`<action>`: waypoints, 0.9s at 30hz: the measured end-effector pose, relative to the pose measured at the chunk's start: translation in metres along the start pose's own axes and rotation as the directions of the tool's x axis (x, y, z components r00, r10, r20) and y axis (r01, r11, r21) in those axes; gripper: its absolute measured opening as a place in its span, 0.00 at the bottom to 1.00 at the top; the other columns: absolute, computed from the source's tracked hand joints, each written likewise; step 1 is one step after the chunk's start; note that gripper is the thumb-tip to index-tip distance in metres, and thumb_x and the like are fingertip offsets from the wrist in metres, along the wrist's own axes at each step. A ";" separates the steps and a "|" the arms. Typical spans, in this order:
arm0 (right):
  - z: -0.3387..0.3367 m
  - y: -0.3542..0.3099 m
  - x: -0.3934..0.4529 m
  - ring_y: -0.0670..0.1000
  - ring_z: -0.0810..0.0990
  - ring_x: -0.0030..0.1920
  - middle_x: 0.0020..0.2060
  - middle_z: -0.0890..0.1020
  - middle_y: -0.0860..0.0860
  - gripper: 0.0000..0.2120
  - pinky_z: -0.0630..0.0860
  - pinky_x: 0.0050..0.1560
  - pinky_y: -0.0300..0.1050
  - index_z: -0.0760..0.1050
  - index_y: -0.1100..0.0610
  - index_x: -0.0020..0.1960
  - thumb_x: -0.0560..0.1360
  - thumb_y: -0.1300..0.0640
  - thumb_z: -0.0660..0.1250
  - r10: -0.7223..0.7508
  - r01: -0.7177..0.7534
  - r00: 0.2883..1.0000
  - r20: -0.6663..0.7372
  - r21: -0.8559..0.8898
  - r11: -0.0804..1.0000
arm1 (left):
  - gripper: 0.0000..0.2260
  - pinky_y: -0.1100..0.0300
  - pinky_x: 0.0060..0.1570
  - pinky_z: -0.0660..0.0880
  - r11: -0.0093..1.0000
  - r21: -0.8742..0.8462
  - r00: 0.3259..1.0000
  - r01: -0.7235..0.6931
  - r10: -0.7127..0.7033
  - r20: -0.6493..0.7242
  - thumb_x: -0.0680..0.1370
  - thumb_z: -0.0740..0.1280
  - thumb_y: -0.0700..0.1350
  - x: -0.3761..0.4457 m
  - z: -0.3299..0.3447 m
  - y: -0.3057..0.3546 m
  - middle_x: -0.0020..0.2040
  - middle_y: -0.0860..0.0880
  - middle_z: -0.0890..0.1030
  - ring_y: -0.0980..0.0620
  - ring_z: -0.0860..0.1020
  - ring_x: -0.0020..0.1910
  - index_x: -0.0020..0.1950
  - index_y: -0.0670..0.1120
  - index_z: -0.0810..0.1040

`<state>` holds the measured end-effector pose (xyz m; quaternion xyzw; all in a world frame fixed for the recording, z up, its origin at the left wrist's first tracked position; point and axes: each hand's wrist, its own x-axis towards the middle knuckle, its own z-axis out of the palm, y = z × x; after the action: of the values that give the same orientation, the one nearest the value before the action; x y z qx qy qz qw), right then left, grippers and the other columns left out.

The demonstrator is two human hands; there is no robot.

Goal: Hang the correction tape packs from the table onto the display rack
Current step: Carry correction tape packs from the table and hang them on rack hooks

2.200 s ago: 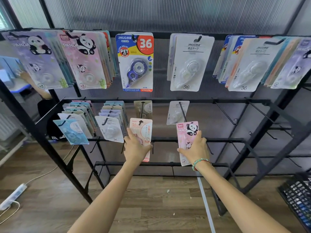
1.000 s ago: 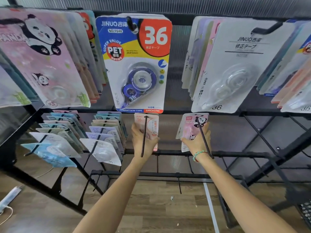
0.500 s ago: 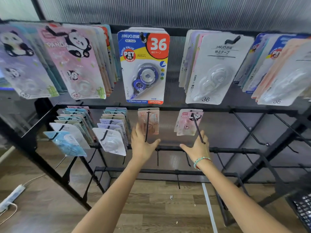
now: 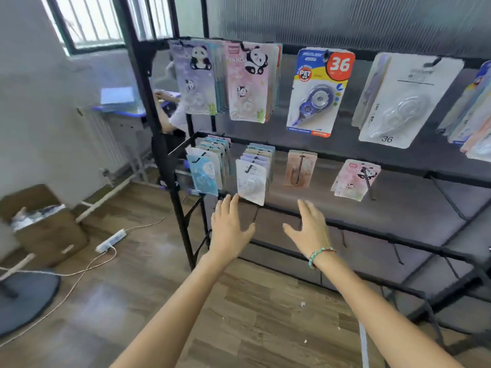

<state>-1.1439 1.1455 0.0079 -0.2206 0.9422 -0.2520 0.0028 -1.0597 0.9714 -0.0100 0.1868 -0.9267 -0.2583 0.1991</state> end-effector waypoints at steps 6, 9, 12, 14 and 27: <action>0.048 -0.123 -0.018 0.54 0.59 0.73 0.74 0.61 0.53 0.32 0.57 0.73 0.48 0.57 0.58 0.76 0.77 0.48 0.64 -0.254 0.255 0.962 0.104 0.003 0.967 | 0.34 0.50 0.75 0.54 0.982 0.035 0.976 0.187 -0.182 -0.118 0.77 0.67 0.50 -0.053 -0.098 -0.095 0.77 0.44 0.58 0.45 0.54 0.77 0.78 0.44 0.55; 0.084 -0.198 -0.032 0.52 0.56 0.75 0.76 0.58 0.51 0.33 0.54 0.74 0.47 0.55 0.56 0.77 0.77 0.47 0.63 -0.372 0.374 0.912 0.171 0.022 0.927 | 0.33 0.48 0.75 0.55 0.957 0.094 0.951 0.274 -0.255 -0.173 0.78 0.66 0.50 -0.087 -0.158 -0.158 0.77 0.44 0.60 0.45 0.55 0.77 0.78 0.43 0.55; 0.122 -0.280 -0.050 0.51 0.57 0.75 0.75 0.60 0.51 0.33 0.54 0.74 0.45 0.56 0.56 0.77 0.77 0.47 0.64 -0.479 0.475 0.857 0.190 0.068 0.877 | 0.33 0.49 0.73 0.57 0.912 0.159 0.913 0.378 -0.340 -0.224 0.78 0.65 0.51 -0.127 -0.223 -0.224 0.77 0.43 0.60 0.44 0.56 0.76 0.78 0.42 0.55; 0.149 -0.339 -0.067 0.51 0.58 0.74 0.75 0.61 0.52 0.32 0.53 0.74 0.44 0.57 0.56 0.76 0.77 0.48 0.64 -0.551 0.541 0.809 0.204 0.107 0.834 | 0.33 0.49 0.73 0.57 0.875 0.170 0.872 0.453 -0.395 -0.290 0.78 0.65 0.50 -0.158 -0.269 -0.262 0.76 0.43 0.61 0.44 0.57 0.76 0.78 0.42 0.56; 0.294 -0.620 -0.180 0.51 0.59 0.74 0.74 0.62 0.52 0.31 0.56 0.73 0.44 0.58 0.56 0.76 0.76 0.50 0.63 -0.835 0.801 0.444 0.326 0.272 0.533 | 0.31 0.53 0.74 0.58 0.622 -0.011 0.511 0.783 -0.652 -0.560 0.79 0.65 0.48 -0.328 -0.448 -0.424 0.76 0.46 0.63 0.47 0.61 0.75 0.78 0.43 0.56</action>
<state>-0.6905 0.6001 0.0276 -0.6952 0.6830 -0.2045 0.0914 -0.4686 0.6001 0.0193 0.6402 -0.6983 -0.1420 0.2870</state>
